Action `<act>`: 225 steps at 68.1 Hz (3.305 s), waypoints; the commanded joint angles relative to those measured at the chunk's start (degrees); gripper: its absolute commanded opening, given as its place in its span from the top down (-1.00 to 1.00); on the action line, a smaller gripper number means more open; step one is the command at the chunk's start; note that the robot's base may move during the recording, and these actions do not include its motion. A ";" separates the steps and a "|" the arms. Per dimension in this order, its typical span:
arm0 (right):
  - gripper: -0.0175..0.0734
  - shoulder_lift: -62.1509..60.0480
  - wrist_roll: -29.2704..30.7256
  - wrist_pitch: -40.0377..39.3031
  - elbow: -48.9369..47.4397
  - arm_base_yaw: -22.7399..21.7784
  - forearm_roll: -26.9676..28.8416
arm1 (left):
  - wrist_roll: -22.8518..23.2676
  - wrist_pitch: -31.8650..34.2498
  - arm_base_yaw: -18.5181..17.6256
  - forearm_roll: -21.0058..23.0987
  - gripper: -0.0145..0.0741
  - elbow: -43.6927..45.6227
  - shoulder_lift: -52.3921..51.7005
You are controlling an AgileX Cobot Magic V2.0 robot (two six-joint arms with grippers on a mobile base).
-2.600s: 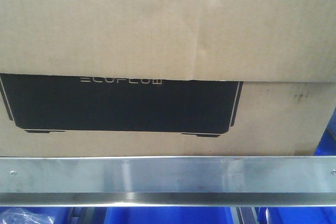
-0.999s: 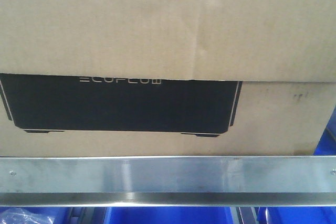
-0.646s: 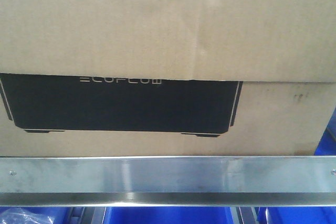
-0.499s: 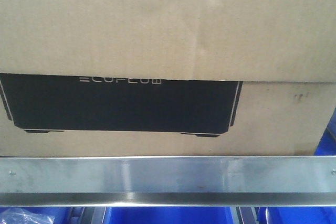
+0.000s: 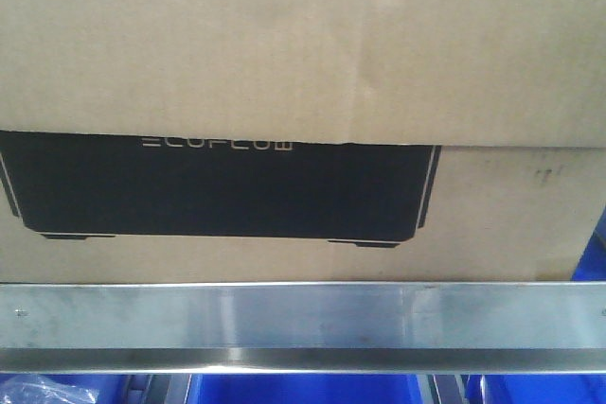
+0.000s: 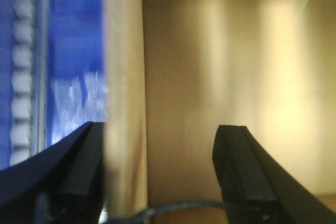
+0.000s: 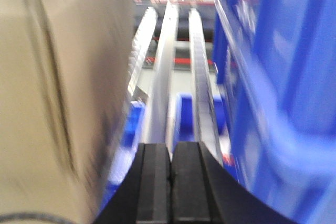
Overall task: Grab box from left shelf to table start
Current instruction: 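Close both grippers on the box side walls, then lift the box with both grippers and pull it off the shelf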
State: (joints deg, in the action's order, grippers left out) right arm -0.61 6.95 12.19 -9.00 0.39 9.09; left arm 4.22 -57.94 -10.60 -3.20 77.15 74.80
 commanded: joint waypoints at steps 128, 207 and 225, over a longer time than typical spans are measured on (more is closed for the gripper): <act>0.49 81.12 1.42 43.91 -70.25 4.92 6.11 | 0.78 -1.80 3.21 0.03 0.85 2.10 -1.47; 0.48 37.59 0.34 37.29 -44.36 5.29 13.24 | 0.78 1.97 3.07 9.45 0.89 -22.76 -48.94; 0.48 24.19 0.34 36.22 -44.36 5.29 20.53 | 0.68 3.57 3.07 12.01 0.89 -22.76 -62.33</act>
State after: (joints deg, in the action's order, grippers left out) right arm 25.76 5.41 57.36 -51.44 5.88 25.80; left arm 11.51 -62.39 -6.57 1.75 52.25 15.78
